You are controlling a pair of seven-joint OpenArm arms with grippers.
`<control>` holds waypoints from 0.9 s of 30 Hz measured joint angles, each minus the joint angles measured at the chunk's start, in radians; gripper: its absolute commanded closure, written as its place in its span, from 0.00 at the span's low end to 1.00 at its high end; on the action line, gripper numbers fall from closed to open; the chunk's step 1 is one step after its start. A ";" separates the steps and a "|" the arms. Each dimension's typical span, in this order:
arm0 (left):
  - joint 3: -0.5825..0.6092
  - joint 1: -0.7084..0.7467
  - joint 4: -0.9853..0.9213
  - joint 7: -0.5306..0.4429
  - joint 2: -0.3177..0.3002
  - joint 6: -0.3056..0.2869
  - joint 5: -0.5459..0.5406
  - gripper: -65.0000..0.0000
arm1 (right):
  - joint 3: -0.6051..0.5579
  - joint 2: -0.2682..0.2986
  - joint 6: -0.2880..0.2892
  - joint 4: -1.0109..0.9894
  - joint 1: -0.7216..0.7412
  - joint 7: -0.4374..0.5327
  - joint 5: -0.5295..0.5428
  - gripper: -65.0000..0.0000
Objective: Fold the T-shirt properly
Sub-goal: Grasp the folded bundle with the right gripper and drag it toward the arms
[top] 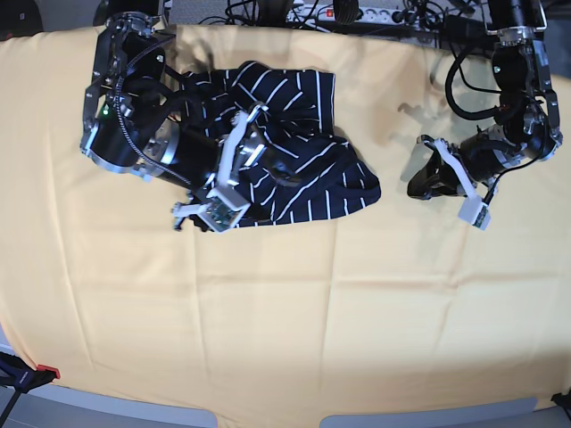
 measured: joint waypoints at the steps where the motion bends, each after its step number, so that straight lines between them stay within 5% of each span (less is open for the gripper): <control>1: 0.000 0.000 0.000 0.002 0.000 0.000 0.000 1.00 | 0.013 0.000 0.000 -0.019 -0.006 0.020 -0.008 0.41; 14: 0.000 0.000 0.000 0.002 0.000 0.000 -0.001 1.00 | 0.020 0.000 0.000 -0.256 -0.005 0.029 -0.016 0.43; 16: 0.000 0.000 0.000 0.002 0.000 0.000 -0.001 1.00 | 0.020 0.000 0.000 -0.256 -0.003 0.033 -0.015 0.58; 19: 0.000 0.000 0.000 0.002 0.000 0.000 -0.013 1.00 | 0.020 0.000 -0.001 -0.256 -0.004 0.045 -0.011 0.96; 27: 0.000 0.000 0.000 0.002 0.000 0.000 -0.027 1.00 | 0.020 0.000 -0.001 -0.243 -0.005 -0.034 0.262 1.00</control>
